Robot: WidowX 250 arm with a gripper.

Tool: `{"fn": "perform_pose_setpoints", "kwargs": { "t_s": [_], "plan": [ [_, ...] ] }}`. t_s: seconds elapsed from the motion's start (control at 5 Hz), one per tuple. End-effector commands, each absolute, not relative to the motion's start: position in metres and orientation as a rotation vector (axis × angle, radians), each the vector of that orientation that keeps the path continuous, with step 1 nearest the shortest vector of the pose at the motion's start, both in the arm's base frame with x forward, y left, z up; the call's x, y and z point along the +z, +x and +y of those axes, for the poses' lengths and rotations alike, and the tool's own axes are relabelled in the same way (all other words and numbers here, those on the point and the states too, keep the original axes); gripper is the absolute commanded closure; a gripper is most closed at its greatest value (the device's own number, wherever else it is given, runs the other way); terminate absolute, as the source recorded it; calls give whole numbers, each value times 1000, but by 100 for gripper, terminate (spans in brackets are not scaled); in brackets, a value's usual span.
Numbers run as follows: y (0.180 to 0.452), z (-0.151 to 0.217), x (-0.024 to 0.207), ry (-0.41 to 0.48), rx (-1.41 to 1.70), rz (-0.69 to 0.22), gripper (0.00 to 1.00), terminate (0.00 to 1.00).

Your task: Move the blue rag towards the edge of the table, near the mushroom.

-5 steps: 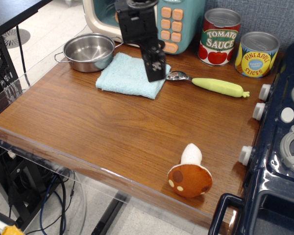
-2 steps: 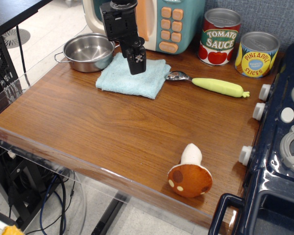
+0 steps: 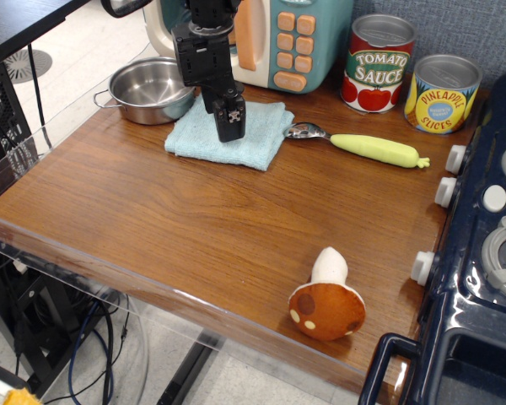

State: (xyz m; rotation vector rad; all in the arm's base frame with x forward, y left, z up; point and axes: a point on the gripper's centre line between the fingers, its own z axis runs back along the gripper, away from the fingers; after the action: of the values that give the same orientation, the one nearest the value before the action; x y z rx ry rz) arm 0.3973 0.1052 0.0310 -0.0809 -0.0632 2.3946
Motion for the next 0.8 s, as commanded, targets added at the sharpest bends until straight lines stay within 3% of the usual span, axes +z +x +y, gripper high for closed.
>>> {"fn": "perform_pose_setpoints", "kwargs": {
  "t_s": [0.0, 0.2, 0.6],
  "plan": [
    [382, 97, 31, -86, 2379, -99, 0, 0],
    [375, 89, 28, -63, 2367, -89, 0, 0],
    [335, 66, 26, -25, 2367, -61, 0, 0]
  ]
}}
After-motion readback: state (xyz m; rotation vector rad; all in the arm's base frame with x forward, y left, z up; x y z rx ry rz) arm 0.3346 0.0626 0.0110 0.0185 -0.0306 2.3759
